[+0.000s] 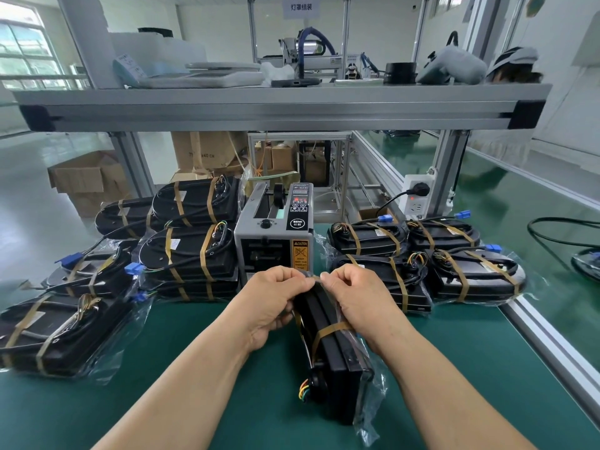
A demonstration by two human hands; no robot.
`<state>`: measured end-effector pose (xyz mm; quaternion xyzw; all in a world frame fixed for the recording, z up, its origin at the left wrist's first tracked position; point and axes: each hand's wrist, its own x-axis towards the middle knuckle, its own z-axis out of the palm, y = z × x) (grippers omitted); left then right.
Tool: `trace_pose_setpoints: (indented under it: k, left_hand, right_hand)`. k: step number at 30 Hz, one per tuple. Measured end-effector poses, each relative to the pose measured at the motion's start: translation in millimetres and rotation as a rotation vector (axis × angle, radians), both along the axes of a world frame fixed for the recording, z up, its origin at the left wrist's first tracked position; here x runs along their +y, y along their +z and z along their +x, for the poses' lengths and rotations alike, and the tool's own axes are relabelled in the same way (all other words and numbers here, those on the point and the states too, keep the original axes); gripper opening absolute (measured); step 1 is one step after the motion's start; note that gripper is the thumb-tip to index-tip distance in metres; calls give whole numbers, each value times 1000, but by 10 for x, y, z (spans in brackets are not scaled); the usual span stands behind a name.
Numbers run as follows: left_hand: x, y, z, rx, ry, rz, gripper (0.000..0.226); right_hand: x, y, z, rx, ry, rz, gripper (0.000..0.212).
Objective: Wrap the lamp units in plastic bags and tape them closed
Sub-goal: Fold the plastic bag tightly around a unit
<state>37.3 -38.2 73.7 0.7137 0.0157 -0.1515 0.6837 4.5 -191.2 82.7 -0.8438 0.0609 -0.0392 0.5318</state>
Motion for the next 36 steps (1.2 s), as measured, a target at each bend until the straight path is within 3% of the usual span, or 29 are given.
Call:
trace_pose_setpoints:
  k: [9, 12, 16, 18, 20, 23, 27, 33, 36]
  left_hand:
    - [-59, 23, -2, -93, 38, 84, 30]
    - [-43, 26, 4, -104, 32, 135, 32]
    - [-25, -5, 0, -120, 52, 168, 33]
    - [-50, -26, -10, -148, 74, 175, 33]
    - [-95, -36, -23, -175, 97, 180, 32]
    - [-181, -32, -50, -211, 120, 217, 31]
    - [-297, -37, -116, -265, 181, 286, 31]
    - [-58, -104, -360, -317, 177, 309, 28]
    - [274, -196, -529, -391, 256, 307, 30]
  right_hand:
    - [1, -14, -10, 11, -3, 53, 23]
    - [-18, -57, -34, 20, -3, 131, 32]
    - [-168, -165, -349, 11, 94, 541, 53]
    - [-250, -313, -630, -79, 192, 681, 80]
    - [-205, -436, -893, -134, 256, 600, 99]
    - [21, -560, -1047, -195, 182, 300, 113]
    - [215, -578, -1035, -319, -118, 308, 96]
    - [230, -516, -1147, -358, -94, 378, 61]
    - [140, -411, -1228, -293, -80, 557, 51]
